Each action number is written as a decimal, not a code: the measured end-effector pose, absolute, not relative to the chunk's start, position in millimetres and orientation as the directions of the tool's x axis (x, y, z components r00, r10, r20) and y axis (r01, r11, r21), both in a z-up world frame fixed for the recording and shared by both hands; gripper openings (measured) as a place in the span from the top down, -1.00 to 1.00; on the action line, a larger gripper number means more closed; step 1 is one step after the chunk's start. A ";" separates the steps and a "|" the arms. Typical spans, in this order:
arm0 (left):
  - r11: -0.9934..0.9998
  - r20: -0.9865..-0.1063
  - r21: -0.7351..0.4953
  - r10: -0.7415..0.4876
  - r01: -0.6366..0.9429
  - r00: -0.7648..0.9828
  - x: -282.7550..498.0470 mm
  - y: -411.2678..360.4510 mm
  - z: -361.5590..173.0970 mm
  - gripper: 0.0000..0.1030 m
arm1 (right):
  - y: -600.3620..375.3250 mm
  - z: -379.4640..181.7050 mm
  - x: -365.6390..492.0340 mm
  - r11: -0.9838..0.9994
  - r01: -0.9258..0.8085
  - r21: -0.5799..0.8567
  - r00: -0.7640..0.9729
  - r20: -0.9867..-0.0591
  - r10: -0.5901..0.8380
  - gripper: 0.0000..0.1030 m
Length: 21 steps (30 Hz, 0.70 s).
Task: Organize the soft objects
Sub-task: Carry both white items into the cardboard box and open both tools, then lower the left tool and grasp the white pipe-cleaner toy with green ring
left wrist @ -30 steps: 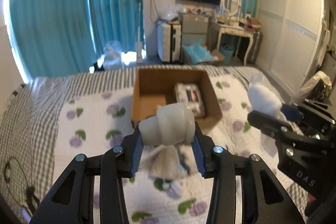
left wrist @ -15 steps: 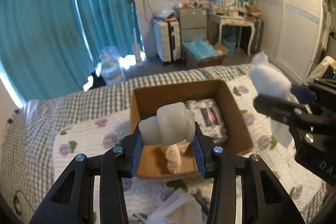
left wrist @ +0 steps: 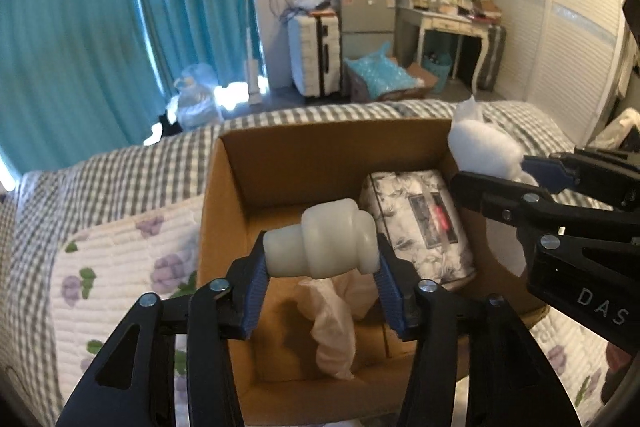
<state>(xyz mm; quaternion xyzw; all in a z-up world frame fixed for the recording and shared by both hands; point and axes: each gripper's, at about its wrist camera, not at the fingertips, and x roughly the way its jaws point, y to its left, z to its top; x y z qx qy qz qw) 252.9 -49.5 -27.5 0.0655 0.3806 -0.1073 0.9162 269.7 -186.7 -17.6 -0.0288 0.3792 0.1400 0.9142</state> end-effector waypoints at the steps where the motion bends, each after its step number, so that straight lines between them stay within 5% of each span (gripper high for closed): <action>1: 0.970 -0.717 0.035 -0.143 0.240 0.682 254.8 -49.7 -27.9 -0.08 | -187.0 -16.5 269.7 0.959 -0.277 0.052 0.674 -0.701 0.233 0.40; 3: 0.971 -0.732 0.017 -0.150 0.238 0.665 254.8 -49.1 -24.4 -0.32 | -188.4 -12.3 268.0 0.961 -0.273 0.045 0.681 -0.696 0.226 0.28; 6: 0.972 -0.703 0.011 -0.159 0.234 0.693 247.8 -47.6 -10.7 -0.35 | -193.3 2.5 259.3 0.965 -0.258 0.048 0.704 -0.675 0.221 -0.13; 12: 0.973 -0.640 0.068 -0.127 0.221 0.758 221.3 -45.1 47.4 -0.37 | -200.1 55.1 229.7 0.973 -0.230 0.007 0.762 -0.621 0.184 -0.35; 21: 0.979 -0.491 0.110 -0.098 0.173 0.866 137.0 -23.8 145.1 -0.76 | -214.6 155.7 142.9 0.976 -0.216 -0.018 0.856 -0.484 0.180 -0.79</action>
